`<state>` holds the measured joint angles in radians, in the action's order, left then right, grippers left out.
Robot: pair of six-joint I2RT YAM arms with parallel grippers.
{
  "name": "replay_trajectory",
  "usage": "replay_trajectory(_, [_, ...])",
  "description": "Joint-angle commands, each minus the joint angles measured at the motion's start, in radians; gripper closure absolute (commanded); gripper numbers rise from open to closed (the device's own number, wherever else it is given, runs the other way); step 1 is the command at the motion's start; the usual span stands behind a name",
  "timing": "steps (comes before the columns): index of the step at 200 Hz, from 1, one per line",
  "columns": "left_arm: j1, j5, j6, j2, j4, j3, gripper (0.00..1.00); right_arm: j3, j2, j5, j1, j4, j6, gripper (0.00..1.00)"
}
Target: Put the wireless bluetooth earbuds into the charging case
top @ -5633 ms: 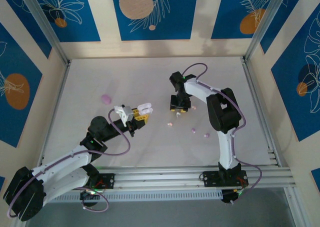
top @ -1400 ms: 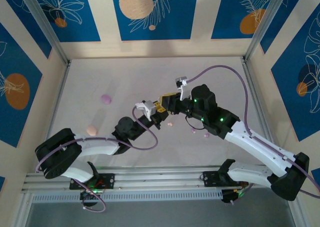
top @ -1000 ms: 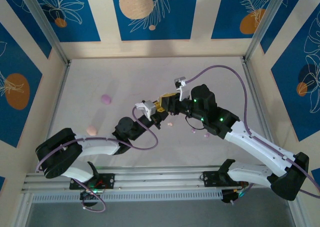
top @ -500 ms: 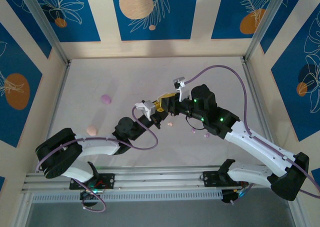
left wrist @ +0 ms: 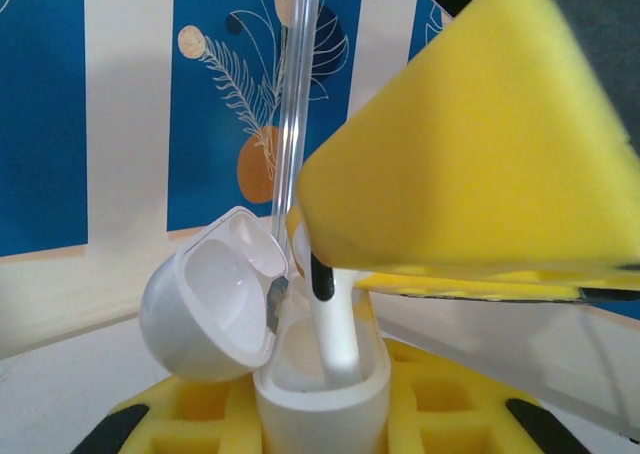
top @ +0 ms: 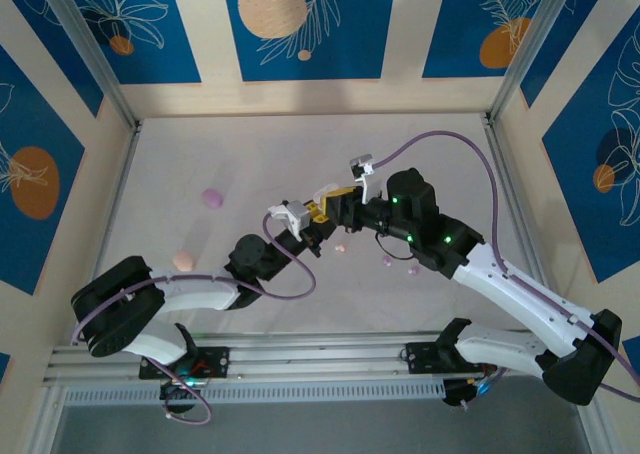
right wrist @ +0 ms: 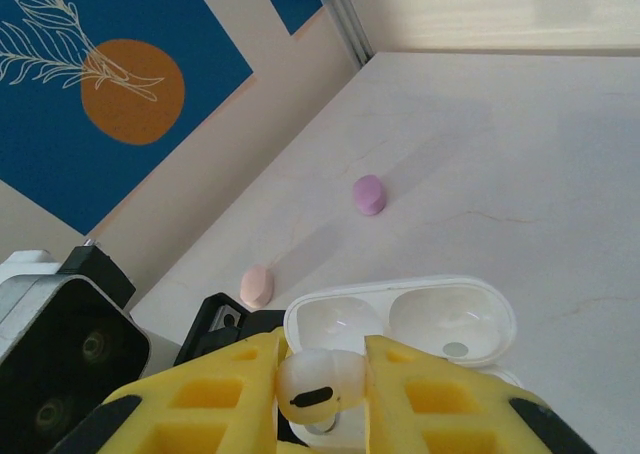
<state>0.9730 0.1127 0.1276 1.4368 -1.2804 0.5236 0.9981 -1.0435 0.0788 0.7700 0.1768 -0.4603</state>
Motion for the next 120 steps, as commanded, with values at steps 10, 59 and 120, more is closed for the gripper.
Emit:
replay_trajectory(10, [0.007,-0.018,-0.013,-0.018,-0.117,-0.002,0.82,-0.018,-0.003,-0.012,-0.009,0.056,0.003,0.75])
replay_trajectory(59, [0.007,-0.019,-0.017,-0.016,-0.123,-0.002,0.82,-0.006,-0.031,-0.065,-0.009,0.055,0.002,0.74])
replay_trajectory(120, [0.008,-0.03,-0.023,-0.022,-0.126,-0.008,0.82,0.03,-0.057,-0.004,-0.006,0.12,0.03,0.74])
